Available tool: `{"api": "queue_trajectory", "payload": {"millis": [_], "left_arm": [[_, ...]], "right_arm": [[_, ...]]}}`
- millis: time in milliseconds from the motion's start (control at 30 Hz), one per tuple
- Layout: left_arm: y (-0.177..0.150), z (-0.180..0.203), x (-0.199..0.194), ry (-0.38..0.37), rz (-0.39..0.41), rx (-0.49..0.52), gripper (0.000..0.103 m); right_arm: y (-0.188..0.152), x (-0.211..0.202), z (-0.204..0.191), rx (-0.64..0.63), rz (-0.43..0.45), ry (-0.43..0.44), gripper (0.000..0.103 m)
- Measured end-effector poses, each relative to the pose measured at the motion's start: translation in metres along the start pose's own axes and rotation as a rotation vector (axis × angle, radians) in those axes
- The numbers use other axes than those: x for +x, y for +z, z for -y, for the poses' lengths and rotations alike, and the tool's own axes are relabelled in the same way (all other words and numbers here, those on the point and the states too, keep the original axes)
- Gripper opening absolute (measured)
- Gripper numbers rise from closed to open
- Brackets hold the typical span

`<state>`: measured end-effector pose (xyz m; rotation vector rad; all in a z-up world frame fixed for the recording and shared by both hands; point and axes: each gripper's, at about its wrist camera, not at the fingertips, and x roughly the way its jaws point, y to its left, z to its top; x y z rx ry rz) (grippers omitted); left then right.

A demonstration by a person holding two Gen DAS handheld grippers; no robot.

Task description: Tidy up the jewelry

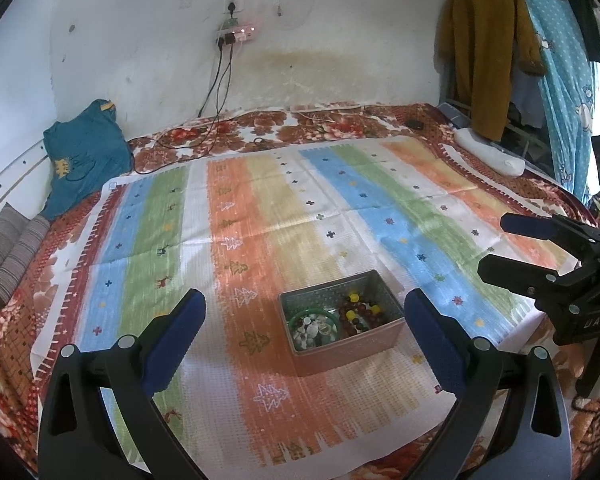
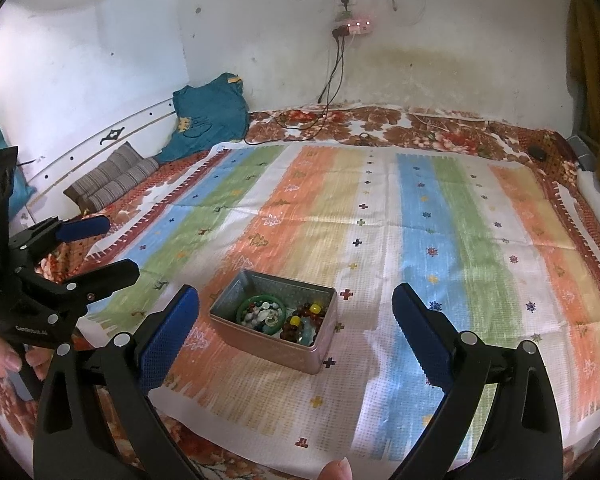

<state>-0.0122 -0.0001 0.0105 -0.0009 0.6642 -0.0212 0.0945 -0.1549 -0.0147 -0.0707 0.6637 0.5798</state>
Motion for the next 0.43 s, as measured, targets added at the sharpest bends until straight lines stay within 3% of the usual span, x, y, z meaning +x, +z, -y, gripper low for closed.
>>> {"api": "queue_trajectory", "payload": {"millis": [433], "left_arm": [[0.0037, 0.0017, -0.0065, -0.002, 0.034, -0.003, 0.098]], "right_arm": [[-0.0015, -0.0030, 0.0003, 0.001, 0.012, -0.005, 0.098]]}}
